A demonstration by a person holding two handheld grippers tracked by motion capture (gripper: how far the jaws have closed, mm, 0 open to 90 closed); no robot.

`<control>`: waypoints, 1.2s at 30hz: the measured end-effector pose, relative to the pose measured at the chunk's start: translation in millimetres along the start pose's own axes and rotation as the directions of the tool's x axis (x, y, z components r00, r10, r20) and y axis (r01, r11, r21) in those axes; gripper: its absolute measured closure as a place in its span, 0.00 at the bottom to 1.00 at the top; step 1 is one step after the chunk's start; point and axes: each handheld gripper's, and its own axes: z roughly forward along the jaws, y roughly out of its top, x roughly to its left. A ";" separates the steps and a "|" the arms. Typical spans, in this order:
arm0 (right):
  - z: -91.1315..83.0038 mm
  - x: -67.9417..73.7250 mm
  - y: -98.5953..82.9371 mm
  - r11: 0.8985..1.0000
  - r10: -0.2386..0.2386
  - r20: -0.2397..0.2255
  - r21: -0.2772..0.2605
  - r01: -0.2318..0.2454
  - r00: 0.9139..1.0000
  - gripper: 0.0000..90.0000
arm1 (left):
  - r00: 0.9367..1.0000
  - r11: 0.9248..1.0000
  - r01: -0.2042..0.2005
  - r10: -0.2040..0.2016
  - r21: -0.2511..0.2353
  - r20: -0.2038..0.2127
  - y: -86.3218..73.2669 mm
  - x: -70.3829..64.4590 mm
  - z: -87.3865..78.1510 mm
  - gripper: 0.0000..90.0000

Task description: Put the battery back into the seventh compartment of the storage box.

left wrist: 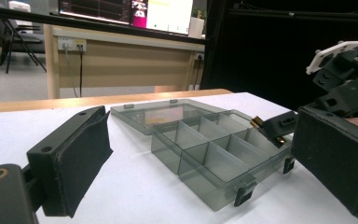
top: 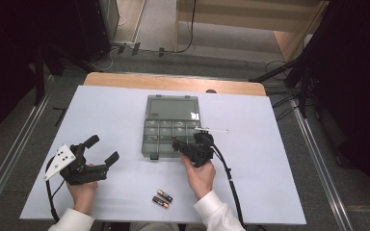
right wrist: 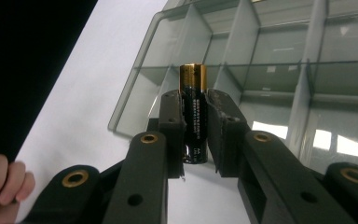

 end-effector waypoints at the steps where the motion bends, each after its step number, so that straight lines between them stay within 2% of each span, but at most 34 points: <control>1: 1.3 -1.4 0.9 1.000 0.012 0.004 -0.003 -0.012 1.000 0.87 | 1.000 1.000 0.000 0.000 0.002 0.000 0.0 -0.1 0.1 0.05; 6: 8.7 -11.1 3.7 0.998 0.062 0.034 0.012 -0.063 0.997 0.86 | 1.000 1.000 -0.001 0.001 0.002 0.000 0.0 -0.1 0.2 0.05; 9: 7.8 -15.3 3.5 0.995 0.102 0.016 0.005 -0.102 0.995 0.77 | 1.000 1.000 -0.004 0.004 0.000 0.000 0.0 -0.4 0.1 0.05; 11: 4.7 -15.0 3.9 0.996 0.094 0.021 -0.001 -0.094 0.995 0.71 | 1.000 1.000 -0.006 0.006 -0.001 0.000 0.0 -0.4 0.2 0.05; 13: 1.1 -14.1 4.2 0.996 0.085 0.019 -0.003 -0.085 0.996 0.56 | 1.000 1.000 -0.005 0.005 0.002 0.001 -0.1 -0.3 0.3 0.05; 15: -2.5 -11.8 4.3 0.999 0.054 -0.008 -0.003 -0.054 0.999 0.37 | 1.000 1.000 -0.004 0.004 0.000 0.000 -0.1 -0.7 0.3 0.05; 17: -5.7 -9.0 3.8 1.000 -0.013 -0.035 0.012 0.013 0.999 0.14 | 1.000 1.000 -0.005 0.005 0.001 0.000 -0.1 -0.6 0.3 0.05; 19: -9.0 -5.6 1.9 0.997 -0.063 -0.034 0.042 0.064 0.997 0.00 | 1.000 1.000 -0.004 0.004 0.003 -0.003 -0.2 -0.6 0.6 0.05; 22: -13.8 -0.3 -1.1 0.990 -0.111 -0.034 0.083 0.113 0.993 0.00 | 1.000 1.000 -0.005 0.005 0.003 -0.003 -0.3 -0.9 0.7 0.05; 25: -18.3 5.9 -4.6 0.977 -0.175 -0.032 0.118 0.178 0.984 0.00 | 1.000 1.000 -0.006 0.006 0.002 -0.004 -0.4 -0.8 0.7 0.05; 32: -28.2 22.4 -12.6 0.937 -0.311 -0.036 0.157 0.312 0.950 0.02 | 1.000 1.000 -0.003 0.003 0.004 -0.001 -0.8 -1.1 1.2 0.05; 33: -28.2 22.4 -12.6 0.937 -0.311 -0.036 0.157 0.312 0.950 0.02 | 1.000 1.000 -0.003 0.003 0.004 -0.001 -0.8 -1.1 1.2 0.05; 34: -29.6 27.8 -15.8 0.923 -0.340 -0.040 0.177 0.341 0.940 0.02 | 1.000 1.000 -0.004 0.004 0.007 0.001 -1.0 -1.2 1.6 0.05; 36: -29.7 31.4 -18.7 0.911 -0.370 -0.043 0.179 0.371 0.928 0.04 | 1.000 1.000 -0.003 0.003 0.007 0.000 -1.0 -1.1 1.7 0.05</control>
